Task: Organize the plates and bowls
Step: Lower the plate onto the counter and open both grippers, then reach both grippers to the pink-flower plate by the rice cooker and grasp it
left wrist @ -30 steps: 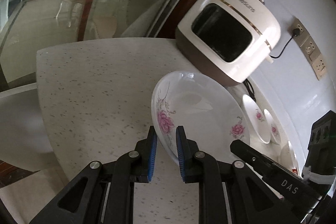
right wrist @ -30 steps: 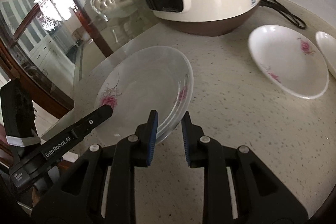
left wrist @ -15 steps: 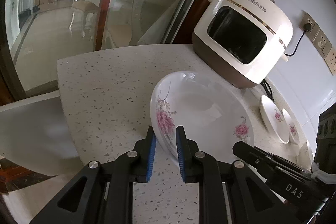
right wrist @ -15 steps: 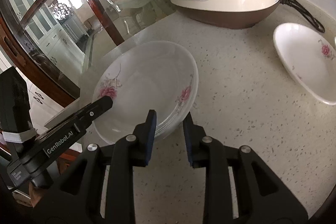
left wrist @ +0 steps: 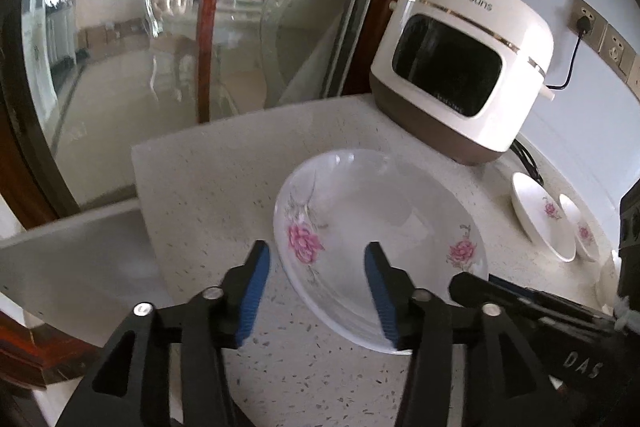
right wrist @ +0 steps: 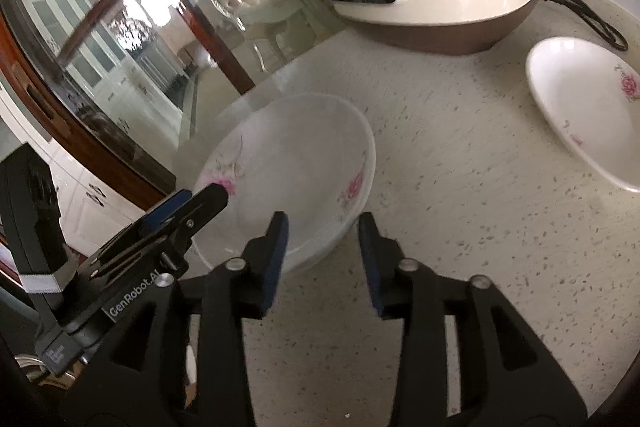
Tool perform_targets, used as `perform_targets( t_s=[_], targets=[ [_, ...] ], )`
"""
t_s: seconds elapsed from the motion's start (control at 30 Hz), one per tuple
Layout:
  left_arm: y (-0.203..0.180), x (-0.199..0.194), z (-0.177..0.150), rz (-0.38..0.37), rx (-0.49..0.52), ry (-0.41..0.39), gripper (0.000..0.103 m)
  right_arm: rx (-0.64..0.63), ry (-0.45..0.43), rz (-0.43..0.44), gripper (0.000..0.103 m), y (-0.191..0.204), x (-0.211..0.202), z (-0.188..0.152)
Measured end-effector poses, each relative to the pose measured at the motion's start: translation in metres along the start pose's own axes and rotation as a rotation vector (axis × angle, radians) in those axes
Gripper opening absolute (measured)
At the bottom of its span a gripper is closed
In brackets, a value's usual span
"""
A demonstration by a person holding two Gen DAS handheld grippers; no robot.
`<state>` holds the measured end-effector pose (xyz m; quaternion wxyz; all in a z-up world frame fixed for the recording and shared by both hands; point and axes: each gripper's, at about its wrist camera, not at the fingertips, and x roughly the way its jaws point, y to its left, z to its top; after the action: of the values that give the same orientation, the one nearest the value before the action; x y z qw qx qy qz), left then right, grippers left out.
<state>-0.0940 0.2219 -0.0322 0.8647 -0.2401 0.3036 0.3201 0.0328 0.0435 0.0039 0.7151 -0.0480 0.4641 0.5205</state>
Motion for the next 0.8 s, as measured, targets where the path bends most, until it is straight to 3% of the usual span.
perform_targets(
  t_s=[0.13, 0.27, 0.57, 0.8],
  targets=[
    [-0.007, -0.011, 0.007, 0.031, 0.027, -0.055, 0.058, -0.027, -0.100, -0.042, 0.060, 0.004, -0.019, 0.002],
    [-0.019, -0.016, 0.013, 0.009, 0.046, -0.080, 0.062, 0.002, -0.175, -0.088, 0.063, -0.001, -0.032, 0.003],
    [-0.068, -0.020, 0.032, -0.127, 0.094, -0.098, 0.063, 0.206, -0.325, -0.202, 0.066, -0.047, -0.067, 0.000],
    [-0.115, -0.017, 0.046, -0.236, 0.117, -0.097, 0.065, 0.373, -0.364, -0.236, 0.067, -0.087, -0.086, -0.003]
  ],
)
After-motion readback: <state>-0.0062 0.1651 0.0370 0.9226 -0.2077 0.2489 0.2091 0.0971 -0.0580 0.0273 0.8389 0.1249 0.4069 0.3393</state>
